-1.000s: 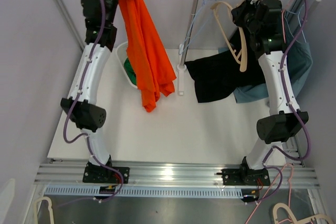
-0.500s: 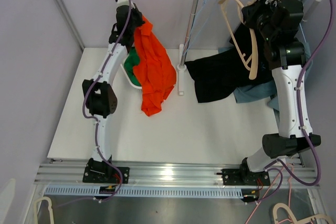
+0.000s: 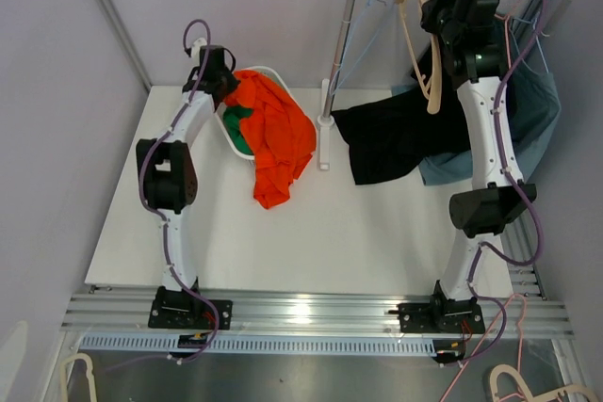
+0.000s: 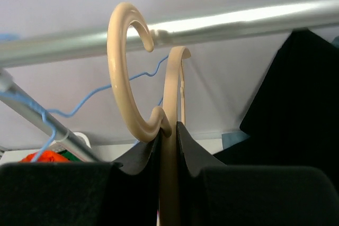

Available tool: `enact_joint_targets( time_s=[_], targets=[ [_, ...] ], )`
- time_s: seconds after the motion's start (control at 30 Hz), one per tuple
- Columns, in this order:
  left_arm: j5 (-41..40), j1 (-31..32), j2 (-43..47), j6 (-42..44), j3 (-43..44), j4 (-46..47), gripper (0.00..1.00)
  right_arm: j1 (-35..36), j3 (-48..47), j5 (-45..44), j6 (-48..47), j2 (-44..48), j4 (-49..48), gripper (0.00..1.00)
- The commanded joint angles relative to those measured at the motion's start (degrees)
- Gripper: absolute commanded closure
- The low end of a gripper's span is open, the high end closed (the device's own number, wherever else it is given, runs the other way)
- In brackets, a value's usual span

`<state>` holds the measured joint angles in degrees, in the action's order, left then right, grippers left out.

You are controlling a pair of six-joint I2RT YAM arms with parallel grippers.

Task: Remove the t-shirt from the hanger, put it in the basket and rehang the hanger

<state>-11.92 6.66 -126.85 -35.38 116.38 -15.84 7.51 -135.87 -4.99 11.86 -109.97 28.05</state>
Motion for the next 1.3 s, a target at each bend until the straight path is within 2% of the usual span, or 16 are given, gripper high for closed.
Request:
enact_joint_targets(
  time_s=[0.0, 0.07, 0.13, 0.2, 0.23, 0.3, 0.4, 0.5, 0.6, 0.63, 0.67, 0.73, 0.9, 1.13, 1.27],
  targets=[
    [4.09, 0.55, 6.44, -4.88, -4.84, -3.4, 0.99, 0.31, -6.92, -0.11, -0.87, -4.17, -3.71, 1.0],
    [6.02, 0.55, 6.09, -5.4, -4.84, -7.69, 0.98, 0.31, -8.87, 1.03, -0.26, -5.77, -3.44, 1.0],
    [7.7, 0.55, 5.47, -6.37, -4.84, -9.73, 0.86, 0.31, -9.24, 1.83, 1.14, -6.65, -3.97, 1.0],
    [10.86, 0.55, 4.86, -7.51, -4.84, -12.37, 0.5, 0.23, -9.23, 4.37, 2.11, -7.18, -4.94, 1.0],
    [11.48, 0.55, 4.77, -8.56, -4.76, -13.42, 0.41, 0.23, -9.41, 4.29, 3.34, -7.45, -5.03, 1.0],
    [14.38, 0.64, 5.64, -8.74, -6.24, -12.65, 0.41, 0.49, -9.24, 6.14, 4.05, -7.45, -5.46, 1.0],
    [12.55, 0.9, 9.85, -9.1, -11.5, -9.67, 0.43, 1.36, -7.4, 2.82, 2.91, -5.08, -6.16, 1.0],
    [10.36, 1.43, 14.16, -8.49, -14.6, -7.72, 0.37, 2.42, -3.09, 0.34, 1.24, -1.13, -8.01, 1.0],
    [9.2, 2.04, 15.49, -7.52, -13.29, -8.85, 0.18, 2.42, -3.69, 0.16, 1.24, -1.03, -8.19, 1.0],
    [8.33, 2.22, 15.75, -7.43, -13.11, -10.34, 0.04, 2.25, -4.57, 0.25, 1.24, -1.55, -8.02, 1.0],
    [7.97, 2.4, 16.45, -7.34, -12.41, -10.96, 0.01, 2.42, -6.84, 0.42, 1.15, -2.17, -7.06, 1.0],
    [7.09, 2.75, 17.51, -7.16, -13.36, -11.32, 0.01, 2.51, -8.44, 0.77, 1.06, -3.67, -5.65, 1.0],
    [6.48, 3.54, 23.04, -7.34, -18.46, -7.64, 0.0, 2.86, -1.68, -0.45, 1.24, -1.12, -10.38, 1.0],
    [3.66, 5.3, 27.87, -5.06, -19.08, -8.16, 0.0, 2.78, -14.14, 1.21, 2.46, -10.16, -5.04, 1.0],
    [2.87, 6.61, 30.16, -4.18, -19.87, -8.33, 0.0, 2.69, -13.01, 4.38, 4.22, -10.96, -4.42, 1.0]
  ],
)
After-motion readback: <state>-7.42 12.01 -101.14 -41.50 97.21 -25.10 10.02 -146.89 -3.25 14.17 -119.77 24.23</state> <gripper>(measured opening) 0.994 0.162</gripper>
